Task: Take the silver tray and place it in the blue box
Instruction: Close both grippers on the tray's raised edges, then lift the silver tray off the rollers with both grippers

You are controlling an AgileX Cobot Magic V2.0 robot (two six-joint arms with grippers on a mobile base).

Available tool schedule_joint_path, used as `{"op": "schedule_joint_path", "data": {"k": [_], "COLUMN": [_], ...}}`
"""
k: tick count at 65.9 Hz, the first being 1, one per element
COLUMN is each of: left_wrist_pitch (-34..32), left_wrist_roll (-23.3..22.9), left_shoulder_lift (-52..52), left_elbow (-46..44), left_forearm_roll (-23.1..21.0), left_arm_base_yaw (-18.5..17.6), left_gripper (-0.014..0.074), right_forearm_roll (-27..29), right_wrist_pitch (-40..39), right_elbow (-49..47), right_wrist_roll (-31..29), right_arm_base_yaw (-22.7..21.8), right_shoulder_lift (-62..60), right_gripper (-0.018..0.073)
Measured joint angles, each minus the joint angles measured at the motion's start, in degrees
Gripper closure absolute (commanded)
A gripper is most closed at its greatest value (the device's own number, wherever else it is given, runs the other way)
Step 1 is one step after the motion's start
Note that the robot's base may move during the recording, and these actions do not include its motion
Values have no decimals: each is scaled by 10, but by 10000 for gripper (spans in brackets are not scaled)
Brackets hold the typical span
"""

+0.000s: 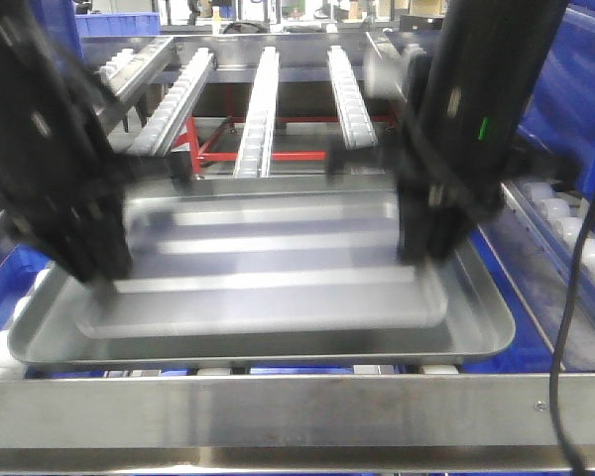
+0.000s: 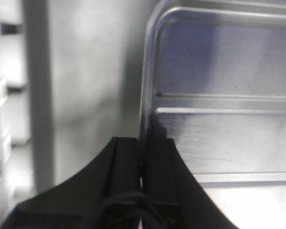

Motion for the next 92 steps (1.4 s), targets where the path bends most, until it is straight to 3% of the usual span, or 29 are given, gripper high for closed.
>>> {"op": "schedule_joint_path", "data": {"k": [7,20,34,46,92], "left_wrist_pitch": [31,88,116,129,127], "left_wrist_roll": [-30,-128,-215,-279,-293], "left_shoulder_lift": [-52,-132,-210,-239,-242], "left_elbow": [4,34,88,121,123], "left_forearm_roll": [22,80,103,120,132], "left_arm_base_yaw": [-24,-95,-176,-234,-247], "left_gripper": [692,692,692,692,693], "right_forearm_roll": [-27,-83,-135,-142,-146], "right_wrist_pitch": [16,32,47,59,75], "right_elbow": [14,89,169,200,202], "right_wrist_roll": [39,143,264,311,322], "right_arm_base_yaw": [25,87,168,207,211], "right_shoulder_lift": [-48,-135,-226,-264,-268], "right_gripper": [505,505,505,505,505]}}
